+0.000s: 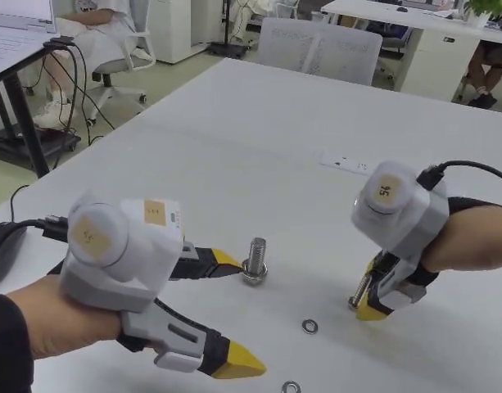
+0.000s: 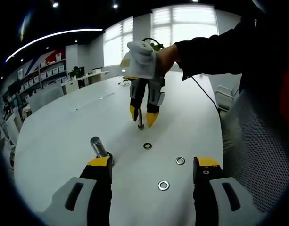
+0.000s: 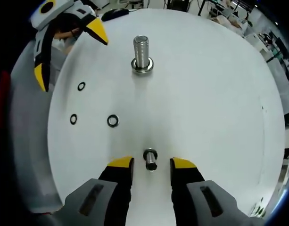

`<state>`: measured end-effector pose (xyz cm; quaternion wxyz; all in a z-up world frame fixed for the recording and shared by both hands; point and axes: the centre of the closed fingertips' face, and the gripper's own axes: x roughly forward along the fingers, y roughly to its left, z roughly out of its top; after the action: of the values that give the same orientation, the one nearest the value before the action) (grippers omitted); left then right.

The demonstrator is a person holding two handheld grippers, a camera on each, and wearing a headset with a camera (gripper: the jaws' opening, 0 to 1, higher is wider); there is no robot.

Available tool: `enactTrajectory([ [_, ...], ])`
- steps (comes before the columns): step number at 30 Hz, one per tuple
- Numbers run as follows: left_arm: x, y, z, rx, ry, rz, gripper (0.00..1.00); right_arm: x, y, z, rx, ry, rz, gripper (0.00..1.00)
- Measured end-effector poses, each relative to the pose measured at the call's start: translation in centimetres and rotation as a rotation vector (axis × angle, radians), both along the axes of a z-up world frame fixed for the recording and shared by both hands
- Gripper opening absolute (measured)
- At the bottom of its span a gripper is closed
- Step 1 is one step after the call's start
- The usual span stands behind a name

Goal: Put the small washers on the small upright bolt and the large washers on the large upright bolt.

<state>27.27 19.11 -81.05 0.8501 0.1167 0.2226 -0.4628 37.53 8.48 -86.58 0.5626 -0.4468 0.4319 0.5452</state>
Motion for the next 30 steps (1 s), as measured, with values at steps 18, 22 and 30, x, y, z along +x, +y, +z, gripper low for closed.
enactTrajectory([
  [18, 0.0, 0.1, 0.1, -0.001, -0.002, 0.003, 0.69, -1.7, 4.6, 3.6, 0.146, -0.011, 0.097, 0.45],
  [22, 0.0, 0.1, 0.1, -0.001, -0.003, 0.004, 0.69, -2.8, 5.3, 3.7, 0.143, 0.005, 0.133, 0.44],
  [30, 0.0, 0.2, 0.2, -0.004, -0.008, 0.006, 0.69, -4.4, 6.3, 3.1, 0.116, 0.033, 0.202, 0.43],
])
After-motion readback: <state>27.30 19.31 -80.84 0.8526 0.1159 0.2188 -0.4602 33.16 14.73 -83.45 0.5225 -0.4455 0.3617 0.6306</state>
